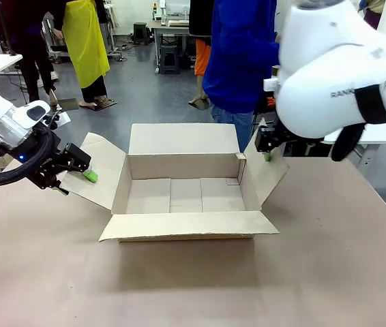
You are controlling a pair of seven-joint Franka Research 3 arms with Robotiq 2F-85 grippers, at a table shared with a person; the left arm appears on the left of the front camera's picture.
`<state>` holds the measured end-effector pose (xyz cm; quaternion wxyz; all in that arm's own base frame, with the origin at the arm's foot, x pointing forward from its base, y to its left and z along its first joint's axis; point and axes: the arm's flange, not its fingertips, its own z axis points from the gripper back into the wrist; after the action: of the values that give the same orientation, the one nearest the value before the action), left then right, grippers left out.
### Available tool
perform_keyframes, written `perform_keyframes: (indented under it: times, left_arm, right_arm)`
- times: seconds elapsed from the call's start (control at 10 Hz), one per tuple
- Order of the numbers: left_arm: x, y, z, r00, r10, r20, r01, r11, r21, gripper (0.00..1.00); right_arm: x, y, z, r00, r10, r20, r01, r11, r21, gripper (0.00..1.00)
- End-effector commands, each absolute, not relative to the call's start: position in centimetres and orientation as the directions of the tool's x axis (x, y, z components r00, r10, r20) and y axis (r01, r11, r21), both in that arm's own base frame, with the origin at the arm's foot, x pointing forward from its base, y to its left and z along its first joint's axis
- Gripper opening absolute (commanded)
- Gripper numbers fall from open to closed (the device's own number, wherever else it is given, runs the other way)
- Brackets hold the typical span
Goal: Pack the gift set into the box.
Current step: Place both hands on the side flaps of the Package Box and spread them outward, then lift both hands away from the flaps of the Package Box.
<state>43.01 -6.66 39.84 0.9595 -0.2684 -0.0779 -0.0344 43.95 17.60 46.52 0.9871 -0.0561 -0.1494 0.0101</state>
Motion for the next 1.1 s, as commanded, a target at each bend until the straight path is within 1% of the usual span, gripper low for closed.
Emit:
perform_keyframes:
  times: [0.0,0.1,0.2,1.0]
  left_arm:
    - [42.9,-6.6,40.0,0.986,-0.016,0.164,0.098,0.861,-0.5,1.0]
    - [42.9,-6.6,40.0,0.986,-0.016,0.164,0.098,0.861,-0.5,1.0]
    - [42.9,-6.6,40.0,0.986,-0.016,0.164,0.098,0.861,-0.5,1.0]
    - [42.9,-6.6,40.0,0.986,-0.016,0.164,0.098,0.861,-0.5,1.0]
  right_arm:
    - [43.0,14.2,44.6,0.938,0.003,0.345,-0.015,0.999,0.03,1.0]
    - [43.0,12.7,44.2,0.91,-0.04,0.414,-0.003,0.995,0.101,1.0]
    - [44.0,15.6,45.4,0.95,0.002,0.311,0.015,0.998,-0.053,1.0]
    - [44.0,15.6,45.4,0.95,0.002,0.311,0.015,0.998,-0.053,1.0]
